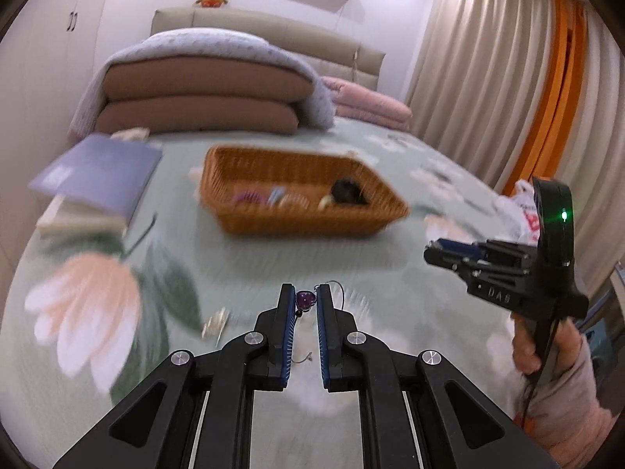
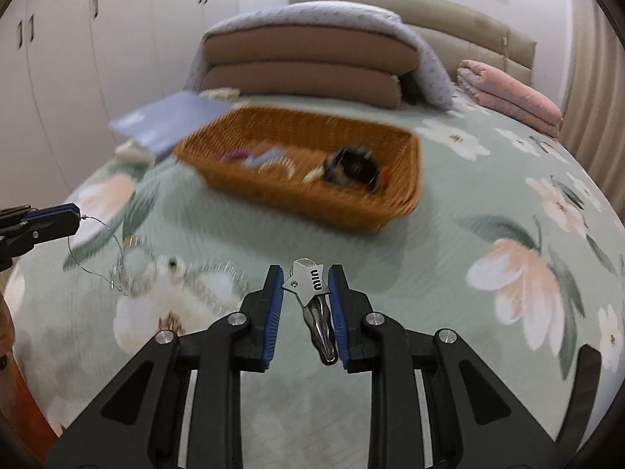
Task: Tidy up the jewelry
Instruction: 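Carry the earring and clip into the basket and open both tools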
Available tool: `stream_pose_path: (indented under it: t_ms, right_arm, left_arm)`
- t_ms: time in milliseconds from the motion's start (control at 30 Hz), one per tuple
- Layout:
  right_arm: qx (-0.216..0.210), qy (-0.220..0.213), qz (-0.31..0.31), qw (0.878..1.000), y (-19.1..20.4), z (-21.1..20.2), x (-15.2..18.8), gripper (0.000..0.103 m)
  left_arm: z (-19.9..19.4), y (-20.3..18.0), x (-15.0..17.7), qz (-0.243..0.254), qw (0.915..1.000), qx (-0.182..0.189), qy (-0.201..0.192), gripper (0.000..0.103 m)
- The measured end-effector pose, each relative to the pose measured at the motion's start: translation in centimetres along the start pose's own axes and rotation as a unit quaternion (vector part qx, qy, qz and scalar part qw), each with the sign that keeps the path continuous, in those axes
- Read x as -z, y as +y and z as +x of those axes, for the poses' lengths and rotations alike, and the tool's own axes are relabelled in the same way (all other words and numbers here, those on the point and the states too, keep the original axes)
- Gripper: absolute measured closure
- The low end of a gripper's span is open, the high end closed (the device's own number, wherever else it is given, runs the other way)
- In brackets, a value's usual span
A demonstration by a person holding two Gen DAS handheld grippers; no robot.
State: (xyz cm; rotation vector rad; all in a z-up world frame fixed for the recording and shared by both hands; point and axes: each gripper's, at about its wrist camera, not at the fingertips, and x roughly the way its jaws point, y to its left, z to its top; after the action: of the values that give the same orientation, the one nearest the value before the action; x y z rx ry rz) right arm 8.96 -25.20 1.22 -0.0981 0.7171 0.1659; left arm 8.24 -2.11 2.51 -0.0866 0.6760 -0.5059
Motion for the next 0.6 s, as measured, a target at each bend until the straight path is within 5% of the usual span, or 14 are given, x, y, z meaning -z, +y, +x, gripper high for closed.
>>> stream_pose_path:
  t_ms: [233, 600]
  right_arm:
    - [-0.007, -0.028, 0.057, 0.998, -4.5, 0.7, -6.9, 0.081]
    - [-0.049, 0.049, 0.125, 0.990, -6.9, 11.5, -14.1, 0.080]
  left_arm:
    - [4.8, -1.6, -8.0, 0.005, 0.9998, 0.019, -0.011, 0.092]
    - [16.5, 1.2, -13.9, -0.027, 0.9983, -0.008, 0.052, 0.092]
